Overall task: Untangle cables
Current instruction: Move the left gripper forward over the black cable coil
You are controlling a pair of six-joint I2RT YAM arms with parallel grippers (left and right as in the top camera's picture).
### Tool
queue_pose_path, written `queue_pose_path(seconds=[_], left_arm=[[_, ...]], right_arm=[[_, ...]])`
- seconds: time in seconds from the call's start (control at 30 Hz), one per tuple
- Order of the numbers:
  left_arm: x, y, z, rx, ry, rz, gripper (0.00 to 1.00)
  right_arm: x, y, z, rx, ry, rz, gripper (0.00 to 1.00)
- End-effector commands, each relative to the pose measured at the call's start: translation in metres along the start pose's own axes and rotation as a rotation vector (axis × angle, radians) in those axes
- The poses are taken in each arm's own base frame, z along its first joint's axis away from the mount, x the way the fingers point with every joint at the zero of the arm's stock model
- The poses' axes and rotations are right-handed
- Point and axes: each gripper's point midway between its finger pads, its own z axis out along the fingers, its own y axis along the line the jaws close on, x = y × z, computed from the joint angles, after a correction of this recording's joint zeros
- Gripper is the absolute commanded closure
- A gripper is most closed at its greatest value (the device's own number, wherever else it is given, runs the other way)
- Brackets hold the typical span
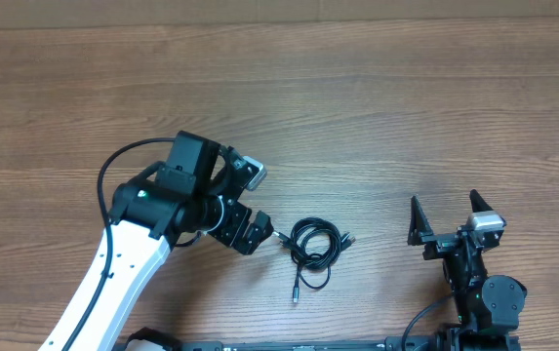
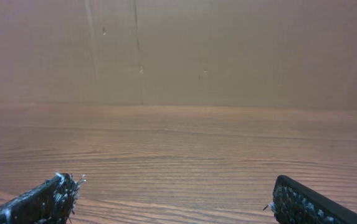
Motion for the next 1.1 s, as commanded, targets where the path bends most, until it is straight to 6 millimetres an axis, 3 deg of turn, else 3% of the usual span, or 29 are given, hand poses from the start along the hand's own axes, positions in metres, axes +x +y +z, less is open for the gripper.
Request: queue_pose_path(seconds=[0.0, 0.17, 0.37, 0.73, 1.07], left_arm=[[-0.01, 0.001, -0.001, -0.005, -0.016, 0.029, 0.0], [-0.012, 0.002, 0.004, 0.0, -0.011, 0.022, 0.0], [-0.028, -0.012, 0.008, 0.079, -0.064, 0.062, 0.0], [-0.03, -0.024, 0.064, 0.084, 0.066, 0.198, 0.0], [-0.059, -0.018, 0.11, -0.067, 0.204, 0.293, 0.0]], right_arm=[[0.002, 0.0, 0.0, 0.004, -0.004, -0.006, 0.0], [0.002, 0.0, 0.0, 0.004, -0.004, -0.006, 0.0], [0.002, 0.0, 0.0, 0.004, -0.004, -0.006, 0.0], [0.002, 0.0, 0.0, 0.004, -0.004, -0.006, 0.0], [0.002, 0.0, 0.0, 0.004, -0.004, -0.006, 0.0]])
